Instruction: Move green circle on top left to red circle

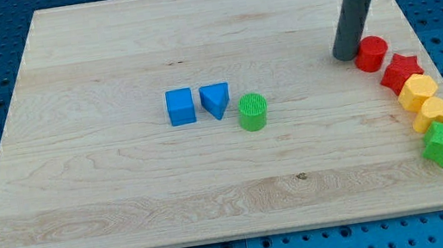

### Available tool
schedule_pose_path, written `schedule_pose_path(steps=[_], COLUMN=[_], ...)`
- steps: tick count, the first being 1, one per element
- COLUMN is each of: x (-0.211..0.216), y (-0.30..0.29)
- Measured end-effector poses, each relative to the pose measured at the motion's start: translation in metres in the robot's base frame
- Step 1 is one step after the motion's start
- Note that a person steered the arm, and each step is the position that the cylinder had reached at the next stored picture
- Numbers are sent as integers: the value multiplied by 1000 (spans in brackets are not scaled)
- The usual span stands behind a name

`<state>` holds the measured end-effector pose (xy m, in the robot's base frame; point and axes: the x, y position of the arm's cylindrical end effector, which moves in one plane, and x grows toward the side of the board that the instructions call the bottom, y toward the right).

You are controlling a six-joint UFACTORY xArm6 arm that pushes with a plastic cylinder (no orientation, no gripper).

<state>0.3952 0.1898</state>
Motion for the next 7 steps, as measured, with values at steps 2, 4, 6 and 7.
schedule_pose_path(steps=[2, 4, 6, 7], x=[0, 14, 14, 14], y=[9, -14, -15, -15])
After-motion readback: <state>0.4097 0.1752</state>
